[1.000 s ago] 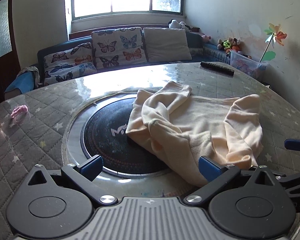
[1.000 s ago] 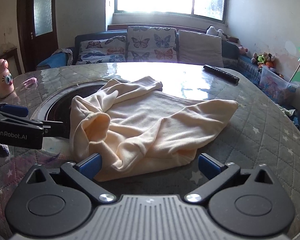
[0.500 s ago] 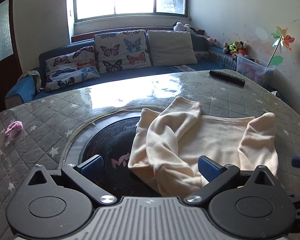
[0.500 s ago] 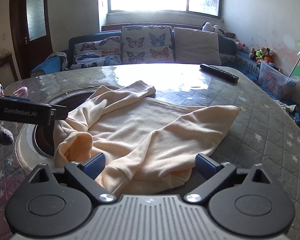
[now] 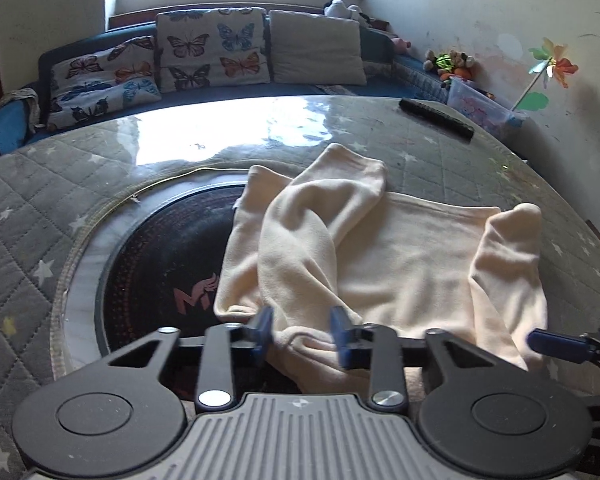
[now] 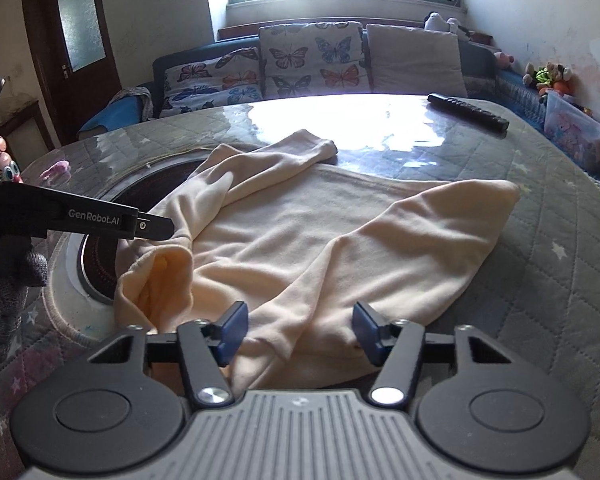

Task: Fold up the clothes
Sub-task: 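Grasp the sweater fabric with the left gripper while the right gripper grasps another part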

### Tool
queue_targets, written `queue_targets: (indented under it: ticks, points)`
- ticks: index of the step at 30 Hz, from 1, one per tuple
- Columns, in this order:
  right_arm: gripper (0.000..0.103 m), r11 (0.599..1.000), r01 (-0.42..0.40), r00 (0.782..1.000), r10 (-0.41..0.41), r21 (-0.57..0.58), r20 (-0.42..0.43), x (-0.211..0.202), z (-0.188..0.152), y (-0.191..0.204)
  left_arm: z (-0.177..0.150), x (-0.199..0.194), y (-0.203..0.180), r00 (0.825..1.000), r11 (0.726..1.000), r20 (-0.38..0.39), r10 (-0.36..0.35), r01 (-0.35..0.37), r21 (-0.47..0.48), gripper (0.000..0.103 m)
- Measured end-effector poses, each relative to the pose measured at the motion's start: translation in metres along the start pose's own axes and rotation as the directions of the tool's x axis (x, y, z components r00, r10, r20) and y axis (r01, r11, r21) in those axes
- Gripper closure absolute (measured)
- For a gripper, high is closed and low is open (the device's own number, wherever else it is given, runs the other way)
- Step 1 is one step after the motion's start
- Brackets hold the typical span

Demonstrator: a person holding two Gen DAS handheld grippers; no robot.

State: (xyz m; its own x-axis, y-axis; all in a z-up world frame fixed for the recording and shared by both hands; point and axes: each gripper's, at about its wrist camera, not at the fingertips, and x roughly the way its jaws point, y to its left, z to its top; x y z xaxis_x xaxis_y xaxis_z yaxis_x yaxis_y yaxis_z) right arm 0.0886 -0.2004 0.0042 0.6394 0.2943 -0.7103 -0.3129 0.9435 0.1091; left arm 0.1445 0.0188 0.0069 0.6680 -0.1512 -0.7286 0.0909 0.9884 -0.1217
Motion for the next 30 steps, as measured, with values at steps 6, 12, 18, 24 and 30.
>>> queue_targets:
  ticks: [6, 12, 18, 24, 30]
  points:
    - [0.09, 0.999, -0.045, 0.999, 0.045, 0.022, -0.008, -0.005, -0.004, 0.002, -0.006, -0.025, -0.003, 0.999, 1.0, 0.052, -0.012, 0.011, 0.014, 0.093]
    - [0.097, 0.998, -0.065, 0.998, 0.065, 0.018, 0.018, -0.028, -0.01, 0.003, -0.023, -0.063, 0.002, 0.994, 1.0, 0.108, 0.022, -0.023, 0.009, 0.094]
    - [0.097, 0.993, -0.113, 0.993, 0.113, -0.018, 0.018, -0.067, -0.029, 0.002, -0.054, -0.105, 0.006, 0.99, 0.999, 0.138, 0.038, -0.043, 0.029, 0.094]
    - [0.092, 0.992, -0.112, 0.993, 0.111, -0.053, -0.028, -0.082, -0.041, -0.001, -0.074, -0.114, 0.007, 0.995, 0.997, 0.094, 0.019, -0.026, 0.075, 0.091]
    - [0.082, 0.997, -0.065, 0.998, 0.064, -0.052, -0.014, -0.081, -0.031, -0.013, -0.065, -0.114, 0.008, 0.994, 0.994, 0.111, 0.022, -0.033, 0.1, 0.075]
